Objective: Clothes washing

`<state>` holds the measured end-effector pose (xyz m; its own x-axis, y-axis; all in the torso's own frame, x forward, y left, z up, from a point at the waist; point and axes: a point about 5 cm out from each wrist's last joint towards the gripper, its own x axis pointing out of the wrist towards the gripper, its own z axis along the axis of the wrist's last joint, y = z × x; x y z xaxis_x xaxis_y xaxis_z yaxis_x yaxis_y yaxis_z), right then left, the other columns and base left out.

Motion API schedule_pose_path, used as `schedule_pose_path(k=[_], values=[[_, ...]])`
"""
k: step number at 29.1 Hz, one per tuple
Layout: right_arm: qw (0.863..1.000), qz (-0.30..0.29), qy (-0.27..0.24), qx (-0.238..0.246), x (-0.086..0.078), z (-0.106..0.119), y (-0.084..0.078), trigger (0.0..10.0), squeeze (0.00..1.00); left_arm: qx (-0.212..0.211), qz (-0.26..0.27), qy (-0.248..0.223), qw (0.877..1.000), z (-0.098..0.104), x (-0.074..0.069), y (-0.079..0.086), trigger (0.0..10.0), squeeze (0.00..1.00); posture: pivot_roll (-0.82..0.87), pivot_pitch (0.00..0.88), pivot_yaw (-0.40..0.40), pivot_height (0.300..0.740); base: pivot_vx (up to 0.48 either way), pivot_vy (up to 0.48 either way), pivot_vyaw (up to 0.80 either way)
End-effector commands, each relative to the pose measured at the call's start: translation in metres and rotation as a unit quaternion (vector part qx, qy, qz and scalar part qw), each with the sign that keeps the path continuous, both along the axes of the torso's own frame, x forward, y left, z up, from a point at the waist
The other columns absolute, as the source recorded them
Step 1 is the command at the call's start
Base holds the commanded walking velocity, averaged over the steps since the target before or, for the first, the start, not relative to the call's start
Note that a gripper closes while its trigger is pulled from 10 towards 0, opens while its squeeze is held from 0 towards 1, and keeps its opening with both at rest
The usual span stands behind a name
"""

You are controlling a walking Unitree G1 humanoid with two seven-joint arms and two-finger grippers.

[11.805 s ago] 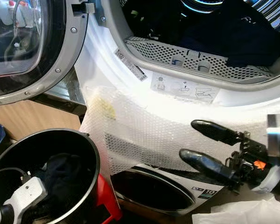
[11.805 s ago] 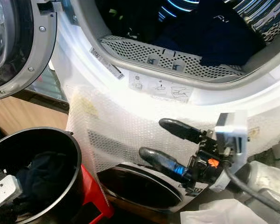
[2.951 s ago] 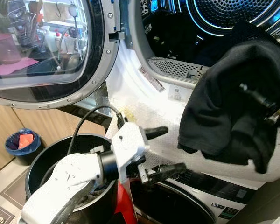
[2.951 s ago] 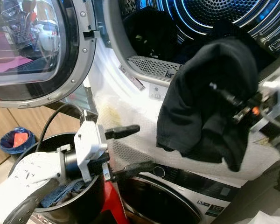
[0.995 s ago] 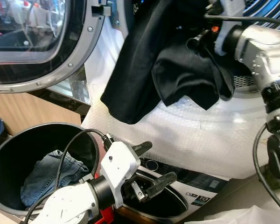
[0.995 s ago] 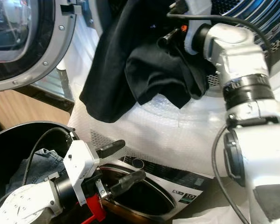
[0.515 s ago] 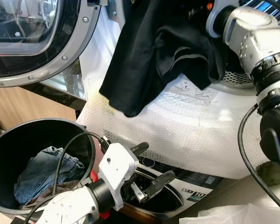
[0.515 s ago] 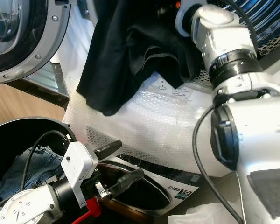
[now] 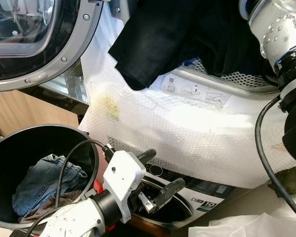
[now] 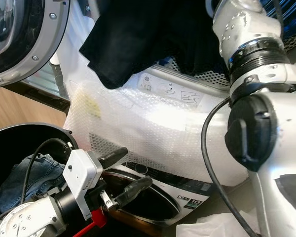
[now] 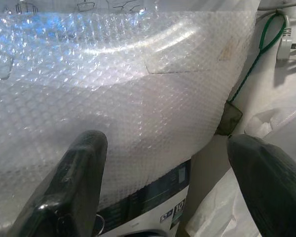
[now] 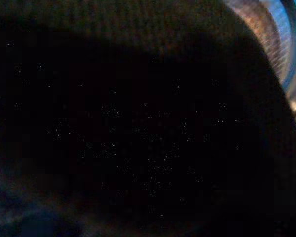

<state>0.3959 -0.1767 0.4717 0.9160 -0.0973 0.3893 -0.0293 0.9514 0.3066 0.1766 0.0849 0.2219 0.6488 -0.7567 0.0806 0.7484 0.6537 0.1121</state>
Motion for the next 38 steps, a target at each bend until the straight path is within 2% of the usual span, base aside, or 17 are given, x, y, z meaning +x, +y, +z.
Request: schedule_pose_path(k=[1, 4, 7, 9, 10, 11, 13, 17, 21, 24, 28, 29, 32, 33, 34, 35, 38], values=[[0.997, -0.024, -0.062, 0.045, -0.017, 0.031, -0.016, 10.0, 0.00, -0.010, -0.016, 0.000, 1.000, 0.003, -0.007, -0.004, 10.0, 0.00, 0.12, 0.127, -0.239, 0.740, 0.000, 0.000, 0.00], [0.993, -0.037, -0.093, 0.065, -0.024, 0.041, -0.022, 10.0, 0.00, -0.011, -0.015, 0.002, 1.000, 0.003, -0.008, -0.004, 10.0, 0.00, 0.12, 0.127, -0.238, 0.740, 0.000, 0.000, 0.00], [0.990, -0.033, -0.121, 0.059, -0.029, 0.050, -0.018, 10.0, 0.00, -0.013, -0.013, 0.005, 1.000, 0.003, -0.009, -0.004, 10.0, 0.00, 0.13, 0.132, -0.237, 0.740, 0.000, 0.000, 0.00], [0.990, -0.019, -0.136, 0.012, -0.028, 0.051, -0.003, 10.0, 0.00, -0.017, -0.010, 0.008, 1.000, 0.004, -0.010, -0.004, 10.0, 0.00, 0.13, 0.133, -0.236, 0.740, 0.000, 0.000, 0.00], [0.990, -0.019, -0.136, 0.012, -0.028, 0.051, -0.003, 10.0, 0.00, -0.017, -0.010, 0.008, 1.000, 0.004, -0.010, -0.004, 10.0, 0.00, 0.13, 0.133, -0.236, 0.740, 0.000, 0.000, 0.00], [0.990, -0.003, -0.131, -0.042, -0.022, 0.044, 0.014, 10.0, 0.00, -0.020, -0.009, 0.011, 1.000, 0.003, -0.011, -0.005, 10.0, 0.00, 0.13, 0.133, -0.232, 0.740, 0.000, 0.000, 0.00], [0.990, 0.008, -0.126, -0.061, -0.020, 0.040, 0.022, 10.0, 0.00, -0.021, -0.008, 0.012, 1.000, 0.003, -0.011, -0.005, 10.0, 0.00, 0.14, 0.133, -0.231, 0.740, 0.000, 0.000, 0.00], [0.966, 0.035, -0.071, -0.248, -0.001, 0.001, 0.066, 10.0, 0.00, -0.021, -0.001, 0.017, 1.000, 0.004, -0.013, -0.003, 10.0, 0.00, 0.14, 0.137, -0.224, 0.740, 0.000, 0.000, 0.00], [0.950, 0.067, -0.030, -0.305, 0.008, -0.023, 0.079, 10.0, 0.00, -0.021, -0.001, 0.018, 1.000, 0.004, -0.014, -0.002, 10.0, 0.00, 0.15, 0.141, -0.219, 0.740, 0.000, 0.000, 0.00], [0.944, 0.092, 0.012, -0.315, 0.013, -0.039, 0.078, 10.0, 0.00, -0.020, -0.001, 0.020, 1.000, 0.004, -0.015, -0.002, 10.0, 0.00, 0.15, 0.148, -0.217, 0.740, 0.000, 0.000, 0.00], [0.954, 0.097, 0.046, -0.279, 0.017, -0.048, 0.067, 10.0, 0.00, -0.021, 0.001, 0.023, 1.000, 0.004, -0.015, -0.002, 10.0, 0.00, 0.14, 0.154, -0.216, 0.740, 0.000, 0.000, 0.00], [0.966, 0.090, 0.061, -0.234, 0.018, -0.050, 0.057, 10.0, 0.00, -0.023, 0.003, 0.025, 0.999, 0.004, -0.016, -0.002, 10.0, 0.00, 0.14, 0.157, -0.215, 0.740, 0.000, 0.000, 0.00], [0.980, 0.094, 0.075, -0.158, 0.019, -0.051, 0.047, 10.0, 0.00, -0.024, 0.003, 0.028, 0.999, 0.003, -0.016, -0.001, 10.0, 0.00, 0.14, 0.158, -0.212, 0.740, 0.000, 0.000, 0.00], [0.986, 0.088, 0.078, -0.120, 0.019, -0.050, 0.041, 10.0, 0.00, -0.024, 0.003, 0.028, 0.999, 0.003, -0.015, -0.002, 10.0, 0.00, 0.13, 0.159, -0.210, 0.740, 0.000, 0.000, 0.00], [0.992, 0.082, 0.084, -0.055, 0.019, -0.049, 0.032, 10.0, 0.00, -0.025, 0.003, 0.029, 0.999, 0.004, -0.015, -0.002, 10.0, 0.00, 0.13, 0.160, -0.206, 0.740, 0.000, 0.000, 0.00], [0.992, 0.082, 0.084, -0.055, 0.019, -0.049, 0.032, 10.0, 0.00, -0.025, 0.003, 0.029, 0.999, 0.004, -0.015, -0.002, 10.0, 0.00, 0.13, 0.160, -0.206, 0.740, 0.000, 0.000, 0.00], [0.994, 0.070, 0.082, 0.006, 0.019, -0.048, 0.024, 10.0, 0.00, -0.025, 0.002, 0.030, 0.999, 0.003, -0.016, -0.002, 10.0, 0.00, 0.12, 0.165, -0.203, 0.740, 0.000, 0.000, 0.00]])
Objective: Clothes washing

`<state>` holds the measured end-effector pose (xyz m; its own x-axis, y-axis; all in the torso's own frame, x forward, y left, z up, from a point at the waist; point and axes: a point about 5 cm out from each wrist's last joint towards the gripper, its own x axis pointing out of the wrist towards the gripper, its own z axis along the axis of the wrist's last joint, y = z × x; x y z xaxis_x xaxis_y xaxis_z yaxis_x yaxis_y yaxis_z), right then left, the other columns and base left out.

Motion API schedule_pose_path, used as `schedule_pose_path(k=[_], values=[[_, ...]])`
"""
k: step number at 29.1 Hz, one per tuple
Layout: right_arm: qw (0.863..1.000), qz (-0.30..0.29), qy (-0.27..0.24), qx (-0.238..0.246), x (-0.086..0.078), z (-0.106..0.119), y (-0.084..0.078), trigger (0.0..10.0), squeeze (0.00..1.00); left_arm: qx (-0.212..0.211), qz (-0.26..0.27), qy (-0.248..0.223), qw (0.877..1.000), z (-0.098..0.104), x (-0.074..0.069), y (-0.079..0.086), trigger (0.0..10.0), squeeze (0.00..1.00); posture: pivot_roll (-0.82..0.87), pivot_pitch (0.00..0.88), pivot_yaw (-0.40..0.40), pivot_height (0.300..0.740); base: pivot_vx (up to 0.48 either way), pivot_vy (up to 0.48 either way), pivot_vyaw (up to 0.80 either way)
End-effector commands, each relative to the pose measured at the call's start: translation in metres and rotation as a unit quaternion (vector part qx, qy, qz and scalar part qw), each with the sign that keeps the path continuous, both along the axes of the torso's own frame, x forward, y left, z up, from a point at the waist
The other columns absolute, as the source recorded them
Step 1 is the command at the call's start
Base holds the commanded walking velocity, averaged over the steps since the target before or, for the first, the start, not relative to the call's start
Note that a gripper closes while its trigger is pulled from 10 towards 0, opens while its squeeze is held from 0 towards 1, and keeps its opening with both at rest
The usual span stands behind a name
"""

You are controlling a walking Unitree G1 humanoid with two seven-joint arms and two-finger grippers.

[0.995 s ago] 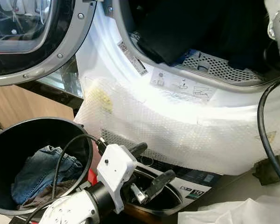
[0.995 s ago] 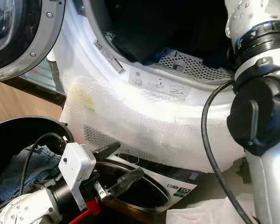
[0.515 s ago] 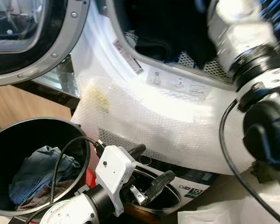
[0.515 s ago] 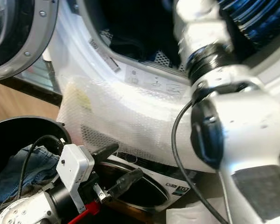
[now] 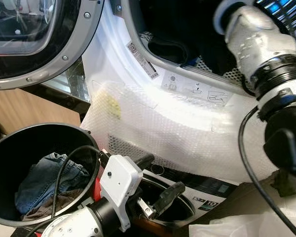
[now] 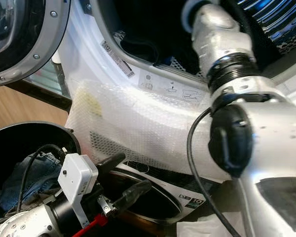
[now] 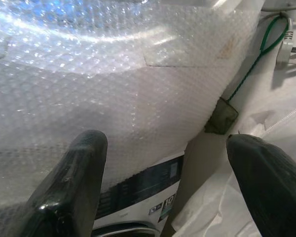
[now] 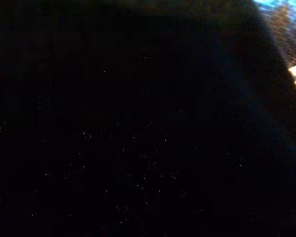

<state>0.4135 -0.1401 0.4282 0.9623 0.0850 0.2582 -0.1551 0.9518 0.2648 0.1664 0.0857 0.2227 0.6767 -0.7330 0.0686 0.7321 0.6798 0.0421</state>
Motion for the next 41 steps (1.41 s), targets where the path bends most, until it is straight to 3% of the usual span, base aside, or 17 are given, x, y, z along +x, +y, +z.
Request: schedule_pose_path(k=[1, 6, 11, 14, 41], values=[[0.999, -0.019, 0.015, 0.032, 0.001, -0.004, -0.013, 10.0, 0.00, -0.007, -0.014, 0.000, 1.000, 0.003, -0.005, -0.003, 10.0, 0.00, 0.12, 0.165, -0.203, 0.740, 0.000, 0.000, 0.00], [0.999, -0.017, -0.002, 0.037, 0.000, 0.000, -0.012, 10.0, 0.00, -0.010, -0.011, 0.002, 1.000, 0.003, -0.005, -0.003, 10.0, 0.00, 0.11, 0.166, -0.202, 0.740, 0.000, 0.000, 0.00], [1.000, 0.015, -0.012, -0.012, 0.000, 0.000, 0.009, 10.0, 0.00, -0.007, -0.012, 0.006, 1.000, 0.002, -0.004, -0.003, 10.0, 0.00, 0.08, 0.166, -0.191, 0.740, 0.000, 0.000, 0.00], [0.999, 0.021, -0.013, -0.020, 0.000, 0.000, 0.014, 10.0, 0.00, -0.006, -0.012, 0.005, 1.000, 0.003, -0.003, -0.002, 10.0, 0.00, 0.08, 0.165, -0.190, 0.740, 0.000, 0.000, 0.00], [0.998, 0.023, -0.014, -0.058, 0.000, -0.002, 0.022, 10.0, 0.00, -0.007, -0.016, 0.013, 1.000, 0.003, -0.002, -0.002, 10.0, 0.00, 0.02, 0.172, -0.191, 0.740, 0.000, 0.000, 0.00]])
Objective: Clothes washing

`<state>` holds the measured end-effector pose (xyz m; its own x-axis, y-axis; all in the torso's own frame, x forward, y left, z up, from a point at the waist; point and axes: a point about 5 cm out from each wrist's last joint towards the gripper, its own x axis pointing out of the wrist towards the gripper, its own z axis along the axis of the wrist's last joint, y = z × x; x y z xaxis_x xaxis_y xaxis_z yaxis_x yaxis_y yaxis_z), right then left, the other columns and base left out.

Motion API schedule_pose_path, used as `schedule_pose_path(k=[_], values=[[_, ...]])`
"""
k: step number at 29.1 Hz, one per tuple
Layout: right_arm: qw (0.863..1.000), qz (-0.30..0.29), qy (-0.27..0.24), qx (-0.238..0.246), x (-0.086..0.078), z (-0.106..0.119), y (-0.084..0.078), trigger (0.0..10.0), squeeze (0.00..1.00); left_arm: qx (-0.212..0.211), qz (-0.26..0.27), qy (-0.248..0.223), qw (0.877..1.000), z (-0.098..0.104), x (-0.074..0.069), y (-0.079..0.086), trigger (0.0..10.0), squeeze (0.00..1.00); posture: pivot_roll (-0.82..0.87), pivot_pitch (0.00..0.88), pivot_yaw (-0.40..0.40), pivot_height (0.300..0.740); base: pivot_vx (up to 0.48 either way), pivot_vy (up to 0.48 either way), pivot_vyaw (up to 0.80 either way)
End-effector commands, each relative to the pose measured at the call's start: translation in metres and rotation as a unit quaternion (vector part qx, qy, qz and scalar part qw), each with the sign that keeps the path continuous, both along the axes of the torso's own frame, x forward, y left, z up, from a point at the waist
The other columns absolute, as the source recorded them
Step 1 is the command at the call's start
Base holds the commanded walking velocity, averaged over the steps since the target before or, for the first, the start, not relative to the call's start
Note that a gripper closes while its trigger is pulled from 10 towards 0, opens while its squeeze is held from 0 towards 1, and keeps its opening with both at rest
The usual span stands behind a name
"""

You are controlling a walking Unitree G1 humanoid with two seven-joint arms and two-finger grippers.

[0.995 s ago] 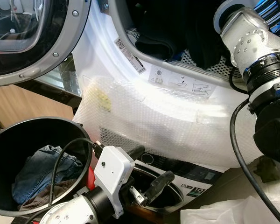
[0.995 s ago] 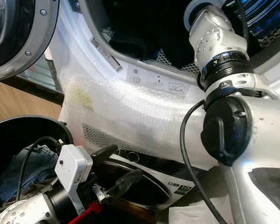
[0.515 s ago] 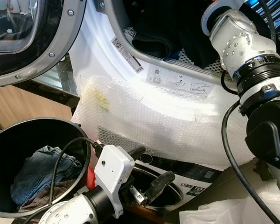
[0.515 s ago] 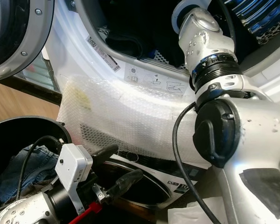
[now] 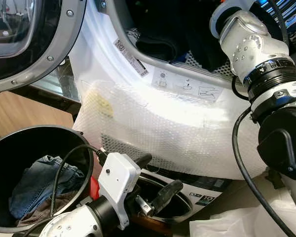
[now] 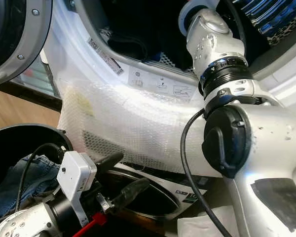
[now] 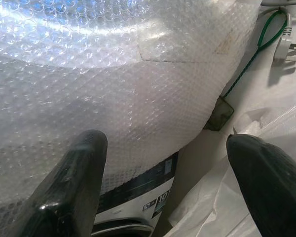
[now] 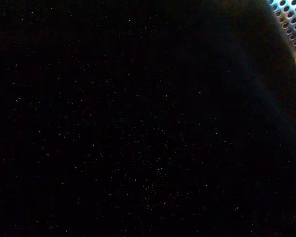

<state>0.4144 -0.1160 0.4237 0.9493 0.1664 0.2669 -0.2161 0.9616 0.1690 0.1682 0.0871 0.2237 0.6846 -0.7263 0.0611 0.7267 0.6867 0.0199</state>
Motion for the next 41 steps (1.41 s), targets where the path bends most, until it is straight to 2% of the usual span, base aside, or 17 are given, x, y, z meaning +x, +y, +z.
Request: schedule_pose_path(k=[1, 6, 11, 16, 19, 20, 23, 25, 30, 33, 34, 36, 39, 41], values=[[1.000, -0.007, -0.005, -0.012, -0.001, 0.002, -0.003, 10.0, 0.00, -0.003, -0.021, 0.002, 1.000, 0.002, -0.004, -0.004, 10.0, 0.00, 0.02, 0.173, -0.191, 0.740, 0.000, 0.000, 0.00], [1.000, -0.015, -0.009, -0.022, -0.001, 0.003, -0.005, 10.0, 0.00, -0.003, -0.021, 0.004, 1.000, 0.002, -0.004, -0.004, 10.0, 0.00, 0.02, 0.174, -0.190, 0.740, 0.000, 0.000, 0.00], [0.998, -0.053, -0.019, 0.017, -0.001, 0.008, -0.017, 10.0, 0.00, -0.003, -0.019, 0.004, 1.000, 0.002, -0.003, -0.003, 10.0, 0.00, 0.04, 0.172, -0.188, 0.740, 0.000, 0.000, 0.00], [0.999, -0.036, -0.003, 0.020, -0.001, 0.005, -0.014, 10.0, 0.00, -0.002, -0.019, 0.004, 1.000, 0.002, -0.003, -0.002, 10.0, 0.00, 0.04, 0.170, -0.188, 0.740, 0.000, 0.000, 0.00], [0.999, -0.038, -0.016, 0.022, -0.004, 0.015, -0.014, 10.0, 0.00, -0.003, -0.021, 0.005, 1.000, 0.002, -0.003, -0.002, 10.0, 0.00, 0.05, 0.175, -0.186, 0.740, 0.000, 0.000, 0.00], [0.998, -0.038, -0.037, 0.040, -0.009, 0.030, -0.016, 10.0, 0.00, -0.002, -0.022, 0.002, 1.000, 0.003, -0.002, -0.004, 10.0, 0.00, 0.07, 0.161, -0.193, 0.740, 0.000, 0.000, 0.00], [0.995, -0.039, -0.066, 0.062, -0.017, 0.048, -0.021, 10.0, 0.00, -0.003, -0.020, -0.001, 1.000, 0.004, -0.002, -0.005, 10.0, 0.00, 0.08, 0.158, -0.203, 0.740, 0.000, 0.000, 0.00], [0.990, -0.036, -0.103, 0.094, -0.026, 0.068, -0.028, 10.0, 0.00, -0.006, -0.007, 0.000, 1.000, 0.004, -0.004, -0.002, 10.0, 0.00, 0.10, 0.149, -0.211, 0.740, 0.000, 0.000, 0.00], [0.982, -0.044, -0.141, 0.115, -0.034, 0.083, -0.038, 10.0, 0.00, -0.007, -0.001, 0.002, 1.000, 0.003, -0.004, -0.001, 10.0, 0.00, 0.12, 0.131, -0.218, 0.740, 0.000, 0.000, 0.00], [0.985, -0.040, -0.130, 0.107, -0.031, 0.078, -0.035, 10.0, 0.00, -0.007, 0.000, 0.002, 1.000, 0.004, -0.004, -0.001, 10.0, 0.00, 0.12, 0.125, -0.214, 0.740, 0.000, 0.000, 0.00], [0.991, -0.040, -0.107, 0.065, -0.024, 0.064, -0.026, 10.0, 0.00, -0.006, -0.001, 0.001, 1.000, 0.004, -0.003, 0.000, 10.0, 0.00, 0.11, 0.127, -0.206, 0.740, 0.000, 0.000, 0.00], [0.996, -0.046, -0.080, 0.014, -0.015, 0.045, -0.020, 10.0, 0.00, -0.006, -0.001, 0.001, 1.000, 0.004, -0.003, -0.001, 10.0, 0.00, 0.11, 0.127, -0.206, 0.740, 0.000, 0.000, 0.00], [0.997, -0.054, -0.043, -0.029, -0.006, 0.021, -0.017, 10.0, 0.00, -0.006, -0.003, 0.004, 1.000, 0.004, -0.003, -0.001, 10.0, 0.00, 0.11, 0.133, -0.194, 0.740, 0.000, 0.000, 0.00], [0.997, -0.055, -0.035, -0.036, -0.004, 0.016, -0.016, 10.0, 0.00, -0.006, -0.003, 0.005, 1.000, 0.004, -0.003, -0.001, 10.0, 0.00, 0.11, 0.133, -0.194, 0.740, 0.000, 0.000, 0.00]])
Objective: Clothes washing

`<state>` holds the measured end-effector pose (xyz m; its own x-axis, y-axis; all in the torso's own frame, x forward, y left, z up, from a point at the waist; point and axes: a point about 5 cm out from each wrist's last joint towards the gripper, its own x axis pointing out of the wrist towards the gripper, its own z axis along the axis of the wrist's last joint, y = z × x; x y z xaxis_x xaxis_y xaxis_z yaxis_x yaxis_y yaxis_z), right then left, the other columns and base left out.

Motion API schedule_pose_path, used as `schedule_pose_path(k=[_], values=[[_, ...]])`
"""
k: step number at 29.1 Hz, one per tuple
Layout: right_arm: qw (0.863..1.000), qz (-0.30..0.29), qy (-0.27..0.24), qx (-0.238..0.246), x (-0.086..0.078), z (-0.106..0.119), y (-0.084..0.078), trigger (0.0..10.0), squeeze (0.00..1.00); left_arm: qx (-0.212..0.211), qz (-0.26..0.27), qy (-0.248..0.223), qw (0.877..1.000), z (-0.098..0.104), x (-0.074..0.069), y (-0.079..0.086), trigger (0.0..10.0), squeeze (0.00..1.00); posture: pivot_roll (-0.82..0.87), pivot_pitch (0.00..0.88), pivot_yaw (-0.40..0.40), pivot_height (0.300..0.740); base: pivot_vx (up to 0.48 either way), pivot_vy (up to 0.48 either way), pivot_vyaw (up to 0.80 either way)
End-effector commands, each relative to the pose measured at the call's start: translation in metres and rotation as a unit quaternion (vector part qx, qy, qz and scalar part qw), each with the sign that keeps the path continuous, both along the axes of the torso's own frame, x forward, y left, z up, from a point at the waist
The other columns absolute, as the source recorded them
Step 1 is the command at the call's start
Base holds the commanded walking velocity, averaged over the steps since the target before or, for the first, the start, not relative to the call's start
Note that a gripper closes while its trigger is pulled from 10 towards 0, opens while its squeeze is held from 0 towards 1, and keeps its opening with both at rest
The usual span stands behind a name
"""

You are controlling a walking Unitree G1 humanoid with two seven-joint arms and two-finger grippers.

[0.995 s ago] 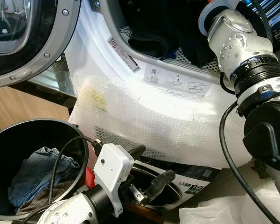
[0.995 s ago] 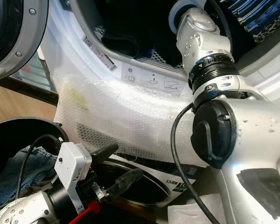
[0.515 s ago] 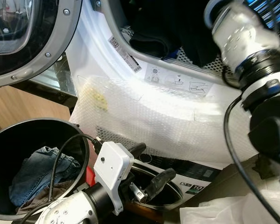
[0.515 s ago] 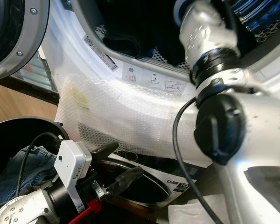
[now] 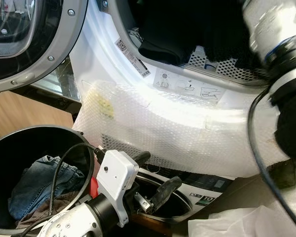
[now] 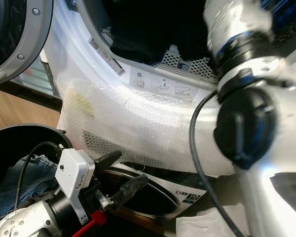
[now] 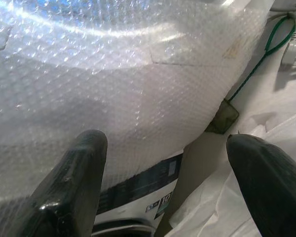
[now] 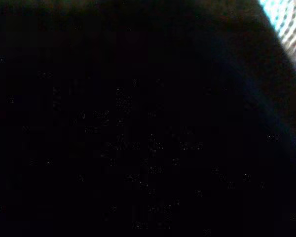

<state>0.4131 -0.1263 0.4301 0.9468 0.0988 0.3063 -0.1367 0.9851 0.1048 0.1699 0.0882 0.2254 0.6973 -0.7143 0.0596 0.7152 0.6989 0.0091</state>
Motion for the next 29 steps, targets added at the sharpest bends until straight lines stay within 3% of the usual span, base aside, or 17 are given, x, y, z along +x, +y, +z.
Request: schedule_pose_path(k=[1, 3, 6, 7, 8, 9, 14, 19, 21, 25, 29], values=[[1.000, -0.010, 0.006, -0.019, 0.000, 0.000, -0.005, 10.0, 0.00, -0.003, -0.012, 0.002, 1.000, 0.001, -0.005, -0.002, 10.0, 0.00, 0.11, 0.133, -0.194, 0.740, 0.000, 0.000, 0.00], [0.999, 0.002, 0.033, -0.038, 0.004, -0.015, -0.003, 10.0, 0.00, -0.002, -0.014, 0.007, 1.000, 0.000, -0.005, -0.002, 10.0, 0.00, 0.11, 0.136, -0.191, 0.740, 0.000, 0.000, 0.00], [0.998, 0.004, 0.038, -0.039, 0.005, -0.017, -0.005, 10.0, 0.00, -0.002, -0.014, 0.006, 1.000, 0.001, -0.005, -0.002, 10.0, 0.00, 0.11, 0.142, -0.189, 0.740, 0.000, 0.000, 0.00], [0.998, 0.001, 0.043, -0.049, 0.005, -0.018, -0.008, 10.0, 0.86, -0.003, -0.013, 0.005, 1.000, 0.001, -0.005, -0.002, 10.0, 0.00, 0.11, 0.145, -0.187, 0.740, 0.000, 0.000, 0.00], [0.998, 0.001, 0.043, -0.049, 0.005, -0.018, -0.008, 10.0, 0.86, -0.003, -0.013, 0.005, 1.000, 0.001, -0.005, -0.002, 10.0, 0.00, 0.11, 0.145, -0.187, 0.740, 0.000, 0.000, 0.00], [0.998, 0.005, 0.046, -0.042, 0.005, -0.018, -0.009, 10.0, 1.00, -0.004, -0.013, 0.005, 1.000, 0.001, -0.005, -0.002, 10.0, 0.00, 0.11, 0.145, -0.187, 0.740, 0.000, 0.000, 0.00], [0.995, 0.008, 0.037, -0.092, 0.003, -0.013, -0.018, 10.0, 1.00, -0.003, -0.011, 0.007, 1.000, 0.001, -0.005, -0.002, 10.0, 0.00, 0.10, 0.147, -0.181, 0.740, 0.000, 0.000, 0.00], [0.993, 0.014, 0.036, -0.112, 0.001, -0.009, -0.021, 10.0, 1.00, -0.003, -0.011, 0.007, 1.000, 0.002, -0.005, -0.001, 10.0, 0.00, 0.10, 0.148, -0.178, 0.740, 0.000, 0.000, 0.00], [0.989, 0.012, 0.029, -0.147, -0.001, -0.005, -0.026, 10.0, 1.00, -0.003, -0.012, 0.008, 1.000, 0.002, -0.004, 0.000, 10.0, 0.00, 0.09, 0.144, -0.175, 0.740, 0.000, 0.000, 0.00], [0.988, 0.011, 0.028, -0.152, -0.002, -0.003, -0.030, 10.0, 1.00, -0.003, -0.017, 0.008, 1.000, 0.002, -0.004, -0.001, 10.0, 0.00, 0.10, 0.136, -0.177, 0.740, 0.000, 0.000, 0.00], [0.979, 0.001, 0.021, -0.200, -0.004, 0.000, -0.038, 10.0, 1.00, -0.004, -0.017, 0.007, 1.000, 0.002, -0.004, -0.002, 10.0, 0.00, 0.11, 0.126, -0.185, 0.740, 0.000, 0.000, 0.00]])
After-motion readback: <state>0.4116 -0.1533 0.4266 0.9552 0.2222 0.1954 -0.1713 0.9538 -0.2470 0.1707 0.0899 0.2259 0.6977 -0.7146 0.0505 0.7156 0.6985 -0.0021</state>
